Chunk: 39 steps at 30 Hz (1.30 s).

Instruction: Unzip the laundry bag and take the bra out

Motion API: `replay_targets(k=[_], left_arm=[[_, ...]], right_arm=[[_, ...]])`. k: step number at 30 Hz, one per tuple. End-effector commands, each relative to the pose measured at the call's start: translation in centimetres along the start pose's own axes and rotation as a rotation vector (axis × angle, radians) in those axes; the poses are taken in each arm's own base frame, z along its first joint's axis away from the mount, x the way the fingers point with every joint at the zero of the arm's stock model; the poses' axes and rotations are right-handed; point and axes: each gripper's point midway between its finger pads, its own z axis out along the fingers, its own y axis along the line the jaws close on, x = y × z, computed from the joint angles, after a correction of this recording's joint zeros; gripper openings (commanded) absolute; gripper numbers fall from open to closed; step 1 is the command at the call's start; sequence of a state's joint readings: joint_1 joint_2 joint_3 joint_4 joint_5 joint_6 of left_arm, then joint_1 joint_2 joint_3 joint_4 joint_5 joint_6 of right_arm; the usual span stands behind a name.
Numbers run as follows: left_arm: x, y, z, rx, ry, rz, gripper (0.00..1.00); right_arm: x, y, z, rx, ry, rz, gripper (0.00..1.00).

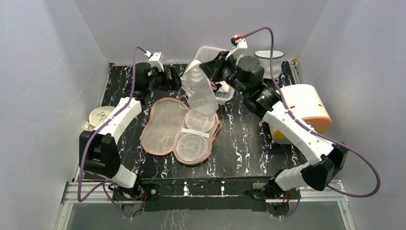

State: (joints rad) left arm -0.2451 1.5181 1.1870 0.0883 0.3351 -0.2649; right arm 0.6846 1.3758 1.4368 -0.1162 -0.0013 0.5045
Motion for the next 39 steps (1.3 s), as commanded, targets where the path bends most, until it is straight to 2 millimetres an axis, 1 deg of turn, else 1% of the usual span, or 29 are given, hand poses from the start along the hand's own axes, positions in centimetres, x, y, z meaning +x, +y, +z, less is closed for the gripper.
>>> replay_targets(k=[1,5,8,9,12,16,20,22,24,26,27,29,32,35,36,37,39], left_arm=[[-2.7,0.8,-0.9,-0.082,-0.056,0.029,0.98],[-2.5,4.0,-1.5,-0.27,-0.044,-0.005,0.98],[-2.5,5.8,-2.0,-0.36,-0.049,-0.026,0.98],[-2.6,6.1,-2.1,-0.368,-0.05,-0.03,0.98],[-2.5,6.1,-2.0,-0.358,-0.047,-0.034,0.98],[-2.5,6.0,-1.8,-0.349,-0.044,-0.031,0.98],[-2.4,6.0,-1.6,-0.338,-0.037,-0.031,0.98],[-2.2,5.9,-1.4,-0.331,-0.032,-0.033,0.98],[-2.0,5.9,-1.3,-0.327,-0.026,-0.037,0.98],[-1.9,6.0,-1.1,-0.323,-0.021,-0.042,0.98],[-1.9,5.9,-1.1,-0.32,-0.02,-0.045,0.98],[-1.8,5.9,-1.0,-0.314,-0.019,-0.048,0.98],[-1.9,5.8,-1.1,-0.309,-0.02,-0.05,0.99],[-1.9,5.7,-1.1,-0.304,-0.02,-0.05,0.98],[-1.9,5.7,-1.1,-0.306,-0.019,-0.05,0.99],[-1.9,5.7,-1.1,-0.306,-0.019,-0.05,0.98],[-2.0,5.6,-1.1,-0.301,-0.019,-0.052,0.98]], right_arm=[[-7.8,0.4,-0.1,0.019,-0.185,-0.037,0.0],[-11.4,-0.1,0.4,0.012,-0.247,-0.043,0.0],[-13.2,-1.2,1.3,0.018,-0.279,-0.045,0.0],[-13.8,-1.5,1.5,0.016,-0.291,-0.046,0.0],[-14.7,-3.1,3.0,0.019,-0.3,-0.039,0.0],[-14.3,-5.2,5.4,0.025,-0.282,-0.019,0.0],[-12.6,-6.8,7.7,0.028,-0.257,0.004,0.0],[-10.6,-8.2,9.4,0.024,-0.222,0.047,0.0],[-9.4,-9.1,10.5,0.018,-0.217,0.079,0.0],[-8.2,-10.4,11.5,0.031,-0.211,0.11,0.0],[-7.2,-11.7,12.1,0.051,-0.201,0.134,0.0],[-6.0,-14.8,12.8,0.111,-0.203,0.173,0.0],[-3.5,-20.6,13.3,0.253,-0.201,0.204,0.0],[-0.5,-26.3,13.5,0.371,-0.15,0.221,0.0],[0.3,-27.8,13.5,0.396,-0.135,0.226,0.0],[1.2,-28.8,13.6,0.41,-0.119,0.222,0.0],[2.2,-30.4,14.2,0.436,-0.091,0.186,0.0]])
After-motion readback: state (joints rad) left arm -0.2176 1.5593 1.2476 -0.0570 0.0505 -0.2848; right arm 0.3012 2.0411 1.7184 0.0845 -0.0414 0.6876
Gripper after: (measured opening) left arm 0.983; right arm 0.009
